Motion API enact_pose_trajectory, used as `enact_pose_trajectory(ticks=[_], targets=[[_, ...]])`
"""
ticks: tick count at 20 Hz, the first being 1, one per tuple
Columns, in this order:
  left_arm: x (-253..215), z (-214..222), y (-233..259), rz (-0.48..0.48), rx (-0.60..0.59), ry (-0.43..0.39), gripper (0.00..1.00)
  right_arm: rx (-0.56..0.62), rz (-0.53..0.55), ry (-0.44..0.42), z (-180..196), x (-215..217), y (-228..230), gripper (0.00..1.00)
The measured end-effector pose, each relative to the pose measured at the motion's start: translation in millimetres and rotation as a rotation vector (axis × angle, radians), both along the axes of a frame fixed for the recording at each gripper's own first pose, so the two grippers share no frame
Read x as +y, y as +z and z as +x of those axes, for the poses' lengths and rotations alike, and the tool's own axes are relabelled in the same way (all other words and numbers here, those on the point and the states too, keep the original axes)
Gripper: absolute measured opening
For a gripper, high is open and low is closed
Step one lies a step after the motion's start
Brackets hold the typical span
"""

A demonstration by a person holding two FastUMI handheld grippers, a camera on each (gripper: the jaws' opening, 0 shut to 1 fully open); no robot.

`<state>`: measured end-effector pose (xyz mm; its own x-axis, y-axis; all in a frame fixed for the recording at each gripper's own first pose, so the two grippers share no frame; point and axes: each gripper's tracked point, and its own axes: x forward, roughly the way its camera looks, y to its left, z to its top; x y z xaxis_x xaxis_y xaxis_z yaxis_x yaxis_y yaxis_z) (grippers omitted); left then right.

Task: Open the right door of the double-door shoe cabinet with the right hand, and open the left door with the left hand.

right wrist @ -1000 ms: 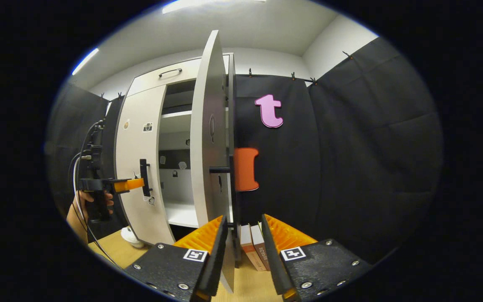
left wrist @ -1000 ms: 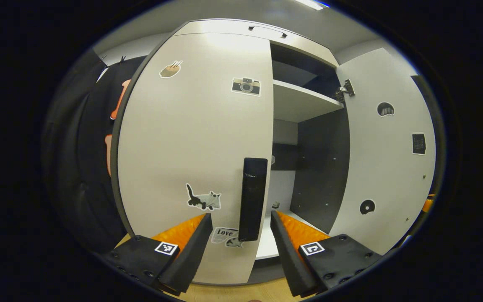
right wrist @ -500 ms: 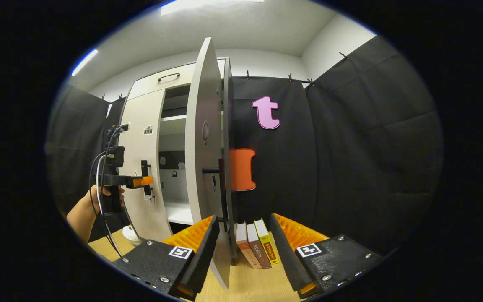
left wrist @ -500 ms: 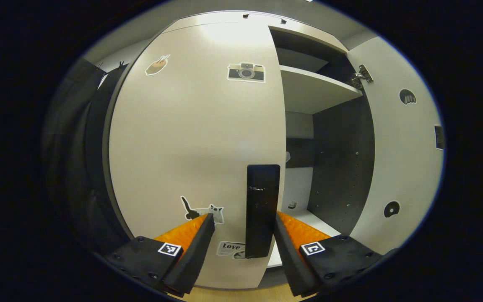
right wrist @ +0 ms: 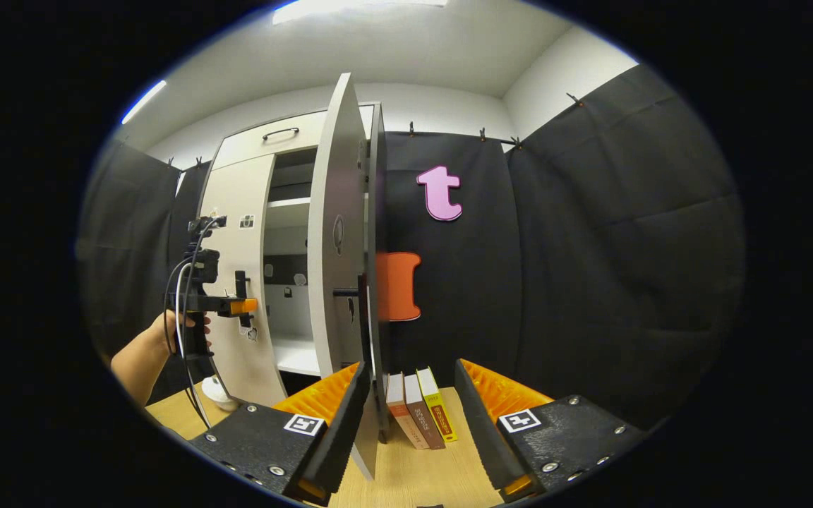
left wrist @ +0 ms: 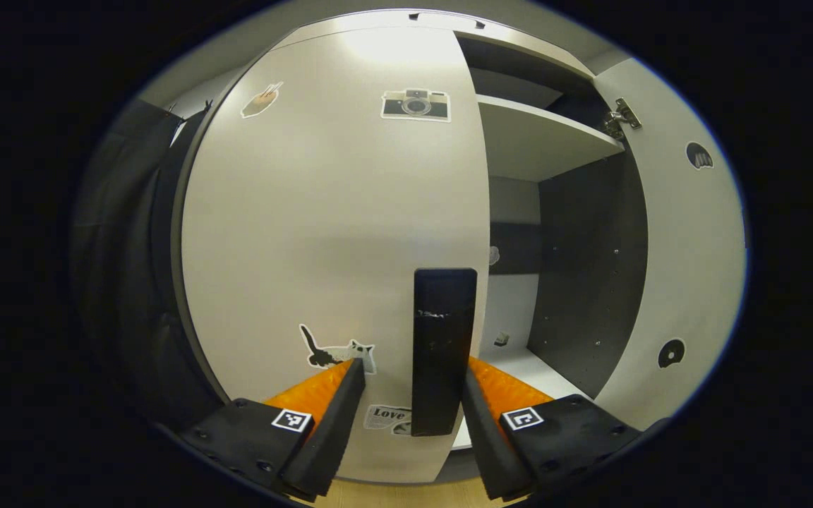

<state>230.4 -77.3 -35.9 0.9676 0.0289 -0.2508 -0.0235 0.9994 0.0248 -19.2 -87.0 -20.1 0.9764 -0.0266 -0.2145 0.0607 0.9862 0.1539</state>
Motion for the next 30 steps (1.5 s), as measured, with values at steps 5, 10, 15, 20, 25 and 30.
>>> enact_pose_trajectory(ticks=[5, 10, 15, 20, 25, 30], targets=[[-13.4, -0.1, -3.2, -0.011, 0.008, -0.042, 0.39, 0.026, 0.001, -0.023, -10.4, -6.1, -5.6, 0.75], [-12.8, -4.7, -3.9, -0.028, 0.007, -0.078, 0.29, 0.040, 0.005, -0.009, -19.8, 0.4, -6.8, 0.75], [-8.4, -39.2, 0.8, -0.029, 0.013, -0.118, 0.25, 0.018, 0.018, 0.022, -7.8, 12.7, 0.8, 0.75], [11.2, -84.7, 9.0, -0.027, 0.019, -0.149, 0.25, 0.001, 0.051, 0.054, -7.6, 45.8, 11.2, 0.75], [38.5, -129.8, 14.8, -0.038, -0.001, -0.163, 0.25, 0.003, 0.069, 0.101, 5.6, 72.6, 14.1, 0.75], [60.8, -157.7, 22.8, -0.027, -0.037, -0.162, 0.25, -0.004, 0.058, 0.161, 10.6, 106.3, 13.1, 0.75]])
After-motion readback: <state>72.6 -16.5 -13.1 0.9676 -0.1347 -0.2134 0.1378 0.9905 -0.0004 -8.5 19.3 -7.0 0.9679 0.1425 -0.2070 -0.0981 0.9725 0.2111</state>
